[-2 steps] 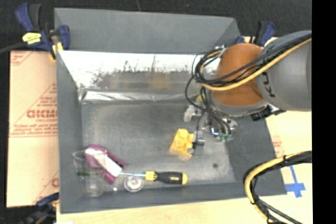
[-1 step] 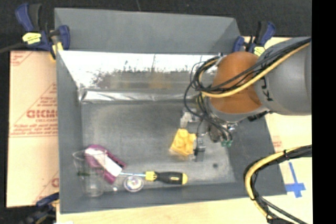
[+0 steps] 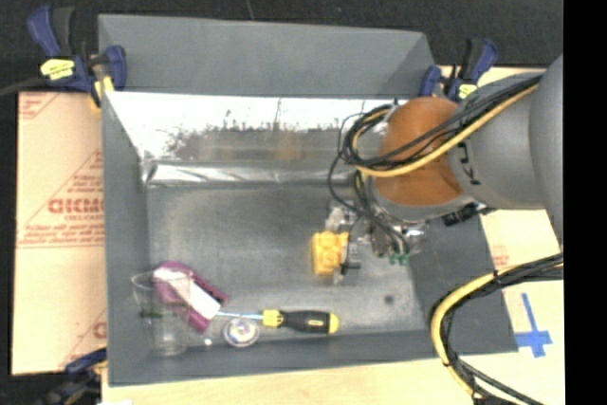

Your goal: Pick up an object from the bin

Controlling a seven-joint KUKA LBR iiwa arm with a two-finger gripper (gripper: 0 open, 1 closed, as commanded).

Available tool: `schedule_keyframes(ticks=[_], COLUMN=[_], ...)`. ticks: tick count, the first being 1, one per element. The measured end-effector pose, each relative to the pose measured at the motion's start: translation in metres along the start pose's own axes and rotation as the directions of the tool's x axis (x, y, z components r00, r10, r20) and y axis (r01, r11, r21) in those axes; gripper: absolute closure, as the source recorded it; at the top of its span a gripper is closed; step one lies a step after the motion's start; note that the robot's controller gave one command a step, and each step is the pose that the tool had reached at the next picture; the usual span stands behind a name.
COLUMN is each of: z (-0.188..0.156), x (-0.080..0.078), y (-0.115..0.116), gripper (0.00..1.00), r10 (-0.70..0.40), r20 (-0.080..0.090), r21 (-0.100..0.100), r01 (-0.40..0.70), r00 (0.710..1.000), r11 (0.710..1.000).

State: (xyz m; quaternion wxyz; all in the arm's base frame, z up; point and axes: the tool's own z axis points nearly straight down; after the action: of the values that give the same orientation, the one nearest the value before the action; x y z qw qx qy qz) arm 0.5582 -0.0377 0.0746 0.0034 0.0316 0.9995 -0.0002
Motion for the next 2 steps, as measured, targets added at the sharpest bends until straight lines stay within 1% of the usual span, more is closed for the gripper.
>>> schedule_keyframes(ticks=[1,2], z=[0.000,-0.012], x=[0.000,0.001], y=[0.000,0.000], gripper=[1.00,1.00], r10=[0.000,0.000], r20=[0.000,0.001], r21=[0.000,0.000], r01=[0.000,0.000], r00=[1.000,1.000], r11=[1.000,1.000])
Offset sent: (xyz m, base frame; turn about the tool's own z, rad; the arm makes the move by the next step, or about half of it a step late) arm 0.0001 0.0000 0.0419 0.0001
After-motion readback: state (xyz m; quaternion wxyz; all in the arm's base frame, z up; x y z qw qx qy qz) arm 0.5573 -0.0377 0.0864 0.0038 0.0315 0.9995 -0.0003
